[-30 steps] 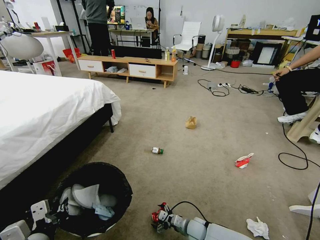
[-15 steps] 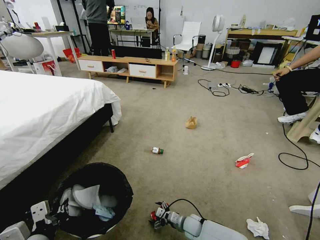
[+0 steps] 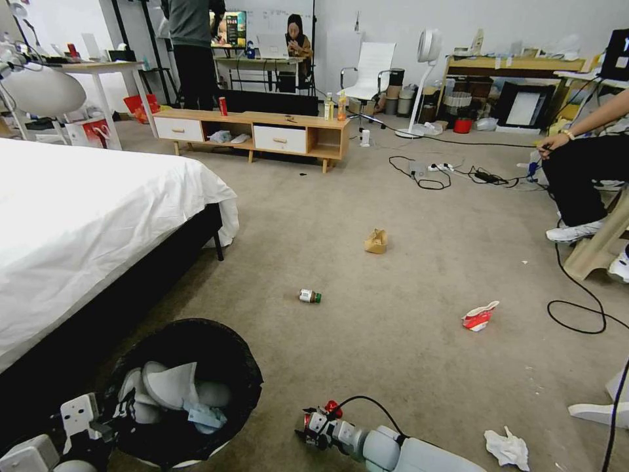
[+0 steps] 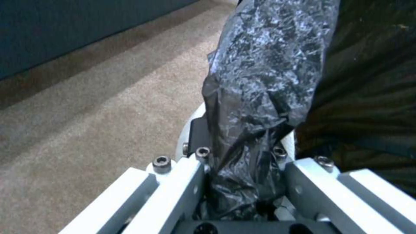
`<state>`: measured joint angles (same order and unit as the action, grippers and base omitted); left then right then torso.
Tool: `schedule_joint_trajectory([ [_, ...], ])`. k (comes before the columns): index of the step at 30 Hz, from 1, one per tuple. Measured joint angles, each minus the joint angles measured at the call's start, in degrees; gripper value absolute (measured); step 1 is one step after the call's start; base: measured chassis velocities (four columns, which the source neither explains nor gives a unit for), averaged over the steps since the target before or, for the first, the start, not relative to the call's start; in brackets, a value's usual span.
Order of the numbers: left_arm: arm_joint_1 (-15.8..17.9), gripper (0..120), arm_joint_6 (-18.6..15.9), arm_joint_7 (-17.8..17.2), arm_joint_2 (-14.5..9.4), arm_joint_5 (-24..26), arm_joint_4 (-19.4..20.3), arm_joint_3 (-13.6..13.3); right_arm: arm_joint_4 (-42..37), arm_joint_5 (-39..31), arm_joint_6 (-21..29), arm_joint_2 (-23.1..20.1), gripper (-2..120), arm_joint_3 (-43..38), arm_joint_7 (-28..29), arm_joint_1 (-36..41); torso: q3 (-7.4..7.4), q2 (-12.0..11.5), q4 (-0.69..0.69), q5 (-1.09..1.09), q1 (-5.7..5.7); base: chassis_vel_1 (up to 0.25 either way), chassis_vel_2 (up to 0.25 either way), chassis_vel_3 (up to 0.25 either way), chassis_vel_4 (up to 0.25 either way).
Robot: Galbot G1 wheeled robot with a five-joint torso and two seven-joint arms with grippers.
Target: Pick up the trash bin and place the garbage on the floor into it.
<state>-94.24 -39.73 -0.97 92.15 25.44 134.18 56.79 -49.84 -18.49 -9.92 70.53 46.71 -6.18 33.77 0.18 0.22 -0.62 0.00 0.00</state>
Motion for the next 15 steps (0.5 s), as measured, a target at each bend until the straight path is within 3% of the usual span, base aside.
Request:
schedule_joint_trajectory([
  [15, 0.7, 6, -0.1, 0.2, 0.0, -0.4, -0.9, -0.9, -2.3, -1.8, 0.9, -2.4, 47, -2.3, 2.0, 1.2, 0.00, 0.0, 0.00, 0.00, 0.00, 0.000, 0.000, 0.000, 0.000],
])
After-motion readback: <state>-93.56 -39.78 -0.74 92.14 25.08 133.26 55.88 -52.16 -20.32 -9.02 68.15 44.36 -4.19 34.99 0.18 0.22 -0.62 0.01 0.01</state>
